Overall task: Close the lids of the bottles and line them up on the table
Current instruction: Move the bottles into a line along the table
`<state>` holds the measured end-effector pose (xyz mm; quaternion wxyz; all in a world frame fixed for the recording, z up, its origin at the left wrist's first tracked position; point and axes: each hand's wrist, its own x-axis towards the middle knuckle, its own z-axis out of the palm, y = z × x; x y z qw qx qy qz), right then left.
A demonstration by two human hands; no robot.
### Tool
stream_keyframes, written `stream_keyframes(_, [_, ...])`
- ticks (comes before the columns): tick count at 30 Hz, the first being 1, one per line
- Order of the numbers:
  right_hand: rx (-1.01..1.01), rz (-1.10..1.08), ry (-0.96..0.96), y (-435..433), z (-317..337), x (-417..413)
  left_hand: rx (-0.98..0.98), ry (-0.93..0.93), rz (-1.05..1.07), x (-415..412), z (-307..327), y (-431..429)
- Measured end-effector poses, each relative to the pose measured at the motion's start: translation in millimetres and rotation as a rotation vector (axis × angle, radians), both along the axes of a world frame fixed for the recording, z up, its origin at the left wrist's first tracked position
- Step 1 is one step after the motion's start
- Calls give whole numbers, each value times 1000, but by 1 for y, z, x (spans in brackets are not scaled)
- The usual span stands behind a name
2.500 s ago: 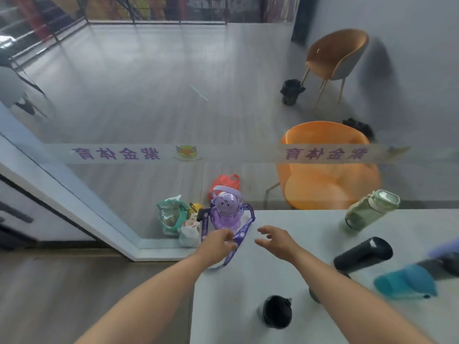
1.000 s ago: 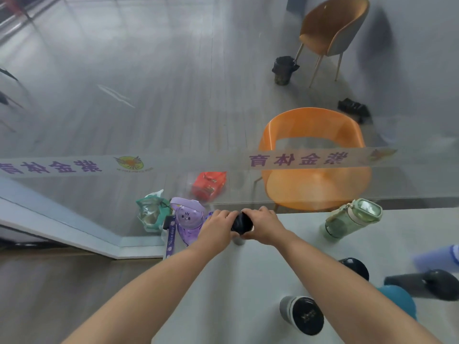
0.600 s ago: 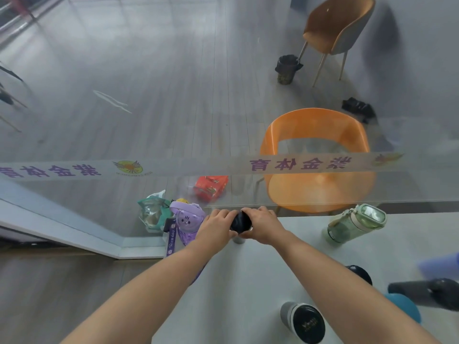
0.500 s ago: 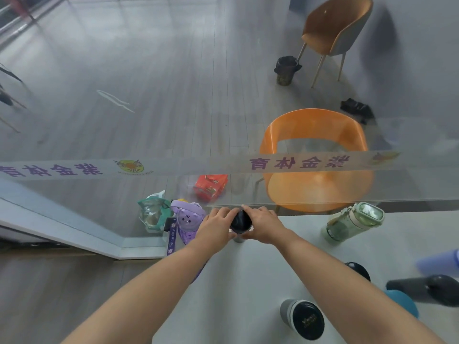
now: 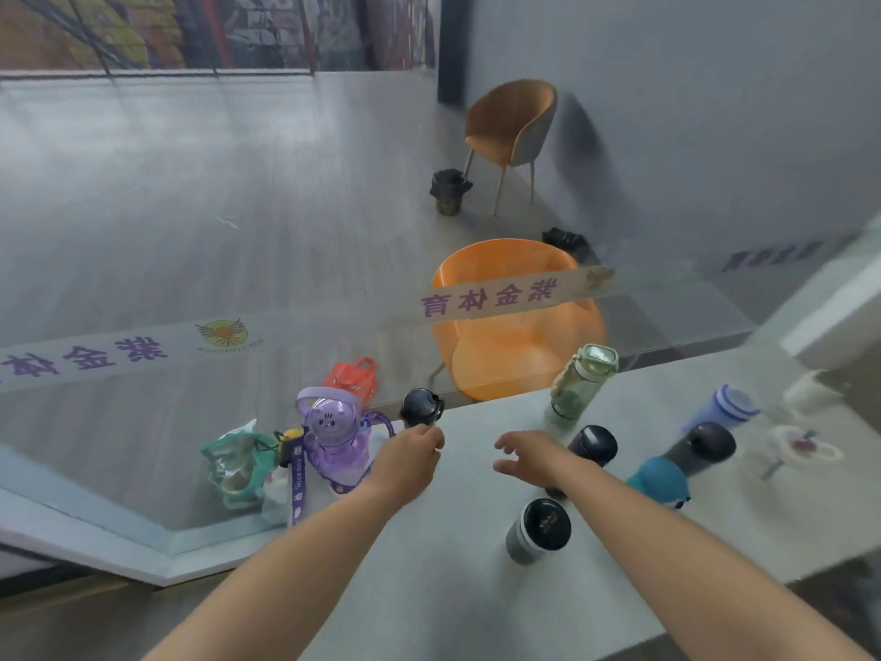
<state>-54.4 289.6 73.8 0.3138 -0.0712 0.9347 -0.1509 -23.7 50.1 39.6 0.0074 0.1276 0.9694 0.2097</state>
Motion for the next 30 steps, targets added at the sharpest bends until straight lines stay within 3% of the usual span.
stream_keyframes(7, [146,-39,-68,29,-20,88,-206,-35,-159,42,5,33])
stream_keyframes(12, [125,-19,58,33,-41,98,-221,-72,-119,50,12,41])
stream_keyframes(22, [31,234,123,14,-47,-15,-105,58,158,-25,-5,27])
stream_keyframes(30, [-15,344,177,-5,-58,-112,-237,-206,355,-82,-12,28])
